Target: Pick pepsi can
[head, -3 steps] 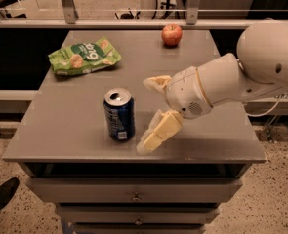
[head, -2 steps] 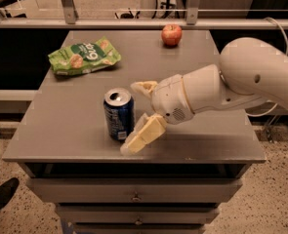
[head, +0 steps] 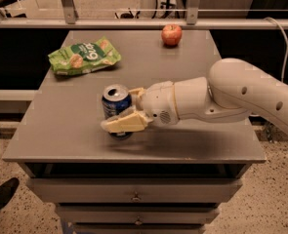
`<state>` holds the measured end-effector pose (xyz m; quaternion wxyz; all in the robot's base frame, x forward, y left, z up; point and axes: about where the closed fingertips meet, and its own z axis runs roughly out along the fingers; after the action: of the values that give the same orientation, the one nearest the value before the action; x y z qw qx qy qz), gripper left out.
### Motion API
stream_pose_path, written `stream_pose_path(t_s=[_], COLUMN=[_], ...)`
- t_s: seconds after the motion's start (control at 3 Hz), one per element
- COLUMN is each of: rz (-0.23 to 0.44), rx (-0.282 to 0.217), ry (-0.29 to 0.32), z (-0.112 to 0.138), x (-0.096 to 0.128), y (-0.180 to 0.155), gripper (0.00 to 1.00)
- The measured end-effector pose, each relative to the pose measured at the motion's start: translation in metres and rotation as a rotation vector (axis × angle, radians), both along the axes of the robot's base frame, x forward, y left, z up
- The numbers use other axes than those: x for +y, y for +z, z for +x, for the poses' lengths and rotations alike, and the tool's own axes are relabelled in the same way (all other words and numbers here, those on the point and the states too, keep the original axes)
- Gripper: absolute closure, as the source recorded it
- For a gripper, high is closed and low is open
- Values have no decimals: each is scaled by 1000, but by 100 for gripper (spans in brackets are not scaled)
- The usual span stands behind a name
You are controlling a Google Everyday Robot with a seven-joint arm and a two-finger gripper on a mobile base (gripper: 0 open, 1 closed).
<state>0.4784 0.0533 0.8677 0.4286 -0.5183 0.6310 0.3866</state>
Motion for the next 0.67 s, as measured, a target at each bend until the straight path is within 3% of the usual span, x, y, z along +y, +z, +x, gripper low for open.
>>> stream_pose_path(t_s=[0.33, 0.67], rz=[50, 66], rx=[-8, -72], ry=[-55, -129], z=[11, 26], x=[-10, -46], y=[12, 41], gripper=[80, 100])
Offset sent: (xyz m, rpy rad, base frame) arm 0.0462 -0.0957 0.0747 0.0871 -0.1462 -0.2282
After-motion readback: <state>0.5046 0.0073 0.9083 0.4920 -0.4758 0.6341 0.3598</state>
